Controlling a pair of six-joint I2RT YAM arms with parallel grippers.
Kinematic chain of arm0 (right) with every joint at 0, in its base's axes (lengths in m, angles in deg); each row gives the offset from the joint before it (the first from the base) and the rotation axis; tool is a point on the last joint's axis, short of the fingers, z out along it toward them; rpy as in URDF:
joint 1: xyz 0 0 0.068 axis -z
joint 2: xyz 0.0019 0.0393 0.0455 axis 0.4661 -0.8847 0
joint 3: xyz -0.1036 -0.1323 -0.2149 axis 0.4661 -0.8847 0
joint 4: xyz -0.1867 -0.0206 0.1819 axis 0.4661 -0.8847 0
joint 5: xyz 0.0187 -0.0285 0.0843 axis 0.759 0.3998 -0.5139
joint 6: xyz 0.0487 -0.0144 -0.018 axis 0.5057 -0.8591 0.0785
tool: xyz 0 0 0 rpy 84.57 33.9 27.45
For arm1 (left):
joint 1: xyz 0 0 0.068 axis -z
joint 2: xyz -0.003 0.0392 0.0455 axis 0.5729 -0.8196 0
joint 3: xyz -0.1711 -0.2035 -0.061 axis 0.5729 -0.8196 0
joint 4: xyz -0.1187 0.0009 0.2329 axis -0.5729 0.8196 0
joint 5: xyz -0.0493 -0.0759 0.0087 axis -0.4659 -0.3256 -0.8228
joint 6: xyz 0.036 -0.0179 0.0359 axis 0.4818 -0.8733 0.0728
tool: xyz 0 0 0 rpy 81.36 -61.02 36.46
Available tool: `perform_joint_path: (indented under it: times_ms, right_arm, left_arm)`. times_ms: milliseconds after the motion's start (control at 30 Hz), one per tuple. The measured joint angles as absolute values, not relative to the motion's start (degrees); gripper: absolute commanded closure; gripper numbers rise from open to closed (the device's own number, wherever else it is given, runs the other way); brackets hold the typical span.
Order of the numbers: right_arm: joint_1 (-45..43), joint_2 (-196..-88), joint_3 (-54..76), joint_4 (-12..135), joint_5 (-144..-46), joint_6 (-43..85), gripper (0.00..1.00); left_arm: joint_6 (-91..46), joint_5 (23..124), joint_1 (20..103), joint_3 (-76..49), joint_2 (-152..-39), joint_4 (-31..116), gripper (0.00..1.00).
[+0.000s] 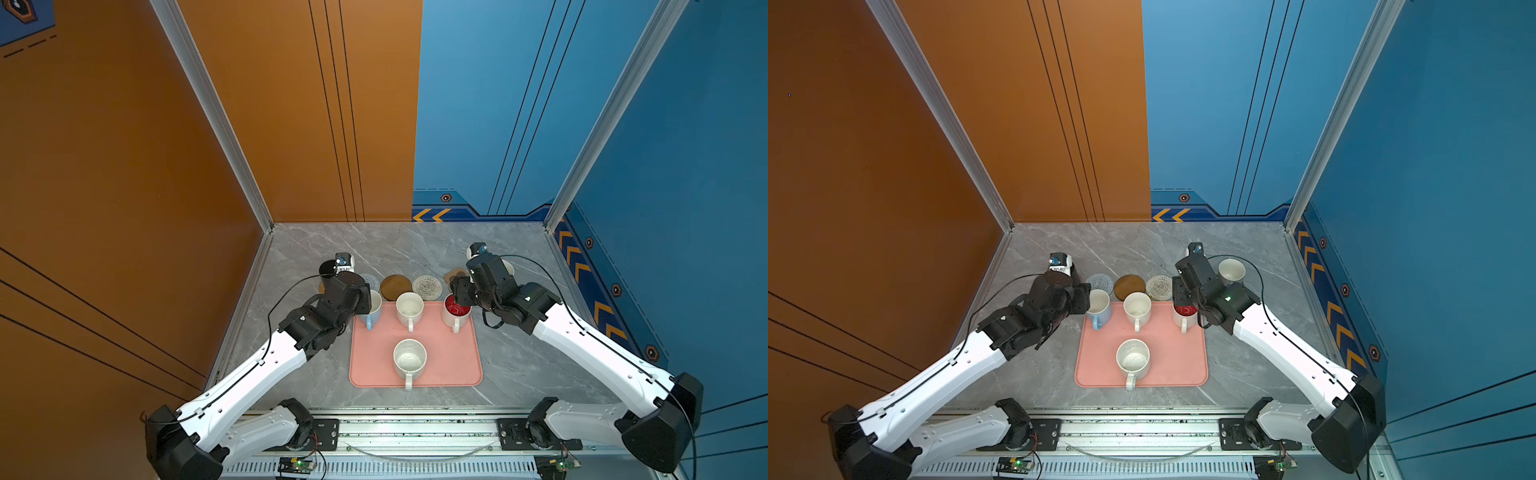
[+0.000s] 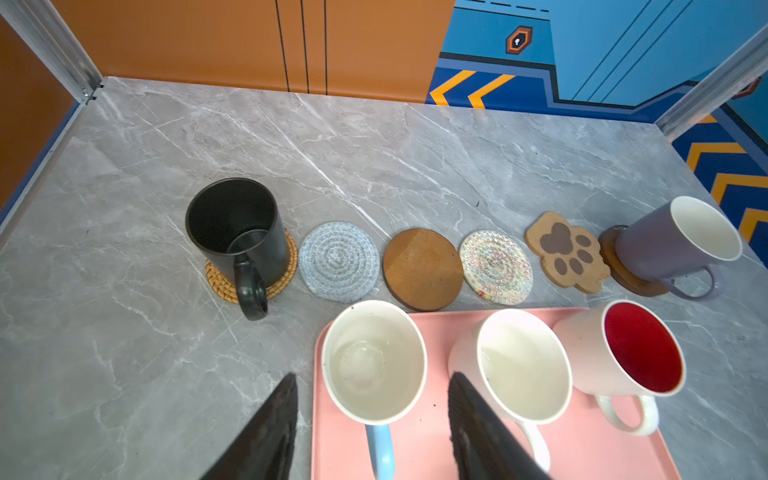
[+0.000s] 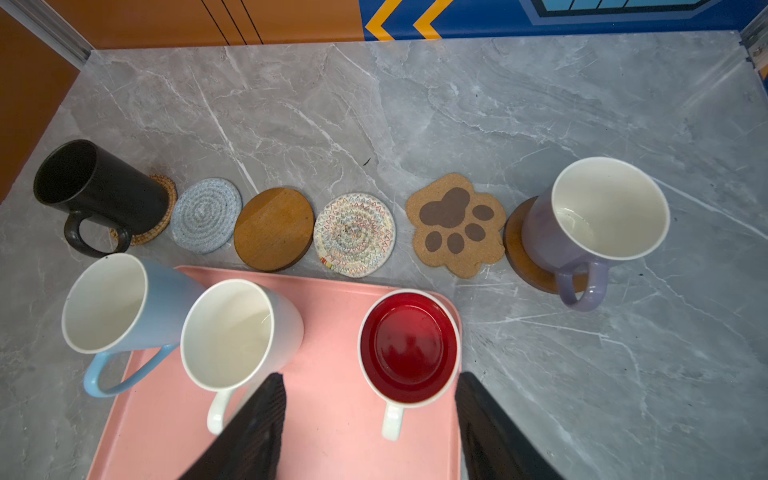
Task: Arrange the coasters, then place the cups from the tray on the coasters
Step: 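Release and raise the left gripper while the right moves over the red-lined mug, then lower the right gripper into the red-lined white mug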
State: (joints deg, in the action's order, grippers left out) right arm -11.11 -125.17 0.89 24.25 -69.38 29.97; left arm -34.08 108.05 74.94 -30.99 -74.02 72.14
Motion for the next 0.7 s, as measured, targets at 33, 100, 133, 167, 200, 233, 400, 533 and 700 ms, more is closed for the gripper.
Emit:
perform_joint_path:
  times_ms: [33,100,133,167,200,233,400,533,700]
  right_arm:
    - [-11.6,-124.23,0.32,23.66,-69.05,30.06,0.35]
    - [-12.51,-122.26,-1.14,22.48,-68.19,30.49,0.35]
    - [-12.91,-121.32,-1.95,21.93,-67.89,30.78,0.35]
    - [-13.28,-120.65,-2.6,21.54,-67.85,31.04,0.35]
    - [-13.61,-119.99,-3.41,21.21,-67.74,31.46,0.35]
    - [-13.93,-119.55,-4.11,20.93,-67.74,31.7,0.35]
    - [-14.37,-120.19,-6.91,20.4,-67.76,33.07,0.34]
    - [-14.55,-122.81,-8.29,20.49,-68.0,33.58,0.33]
    - [-14.61,-127.07,-9.03,20.73,-68.63,34.01,0.34]
  left_arm:
    - [-34.14,108.77,76.16,-31.14,-74.15,72.23,0.41]
    - [-34.25,110.21,78.39,-31.21,-74.63,72.34,0.41]
    - [-34.25,111.02,79.6,-31.21,-74.98,72.34,0.41]
    - [-34.25,111.57,80.56,-31.21,-75.33,72.34,0.4]
    - [-34.32,112.2,81.58,-31.21,-75.75,72.34,0.4]
    - [-34.47,112.66,82.5,-31.21,-76.19,72.34,0.4]
    - [-35.35,114.74,85.74,-31.21,-78.18,72.47,0.4]
    - [-35.78,117.43,87.99,-31.21,-79.38,72.56,0.39]
    - [-36.2,119.92,90.33,-31.21,-80.82,72.56,0.39]
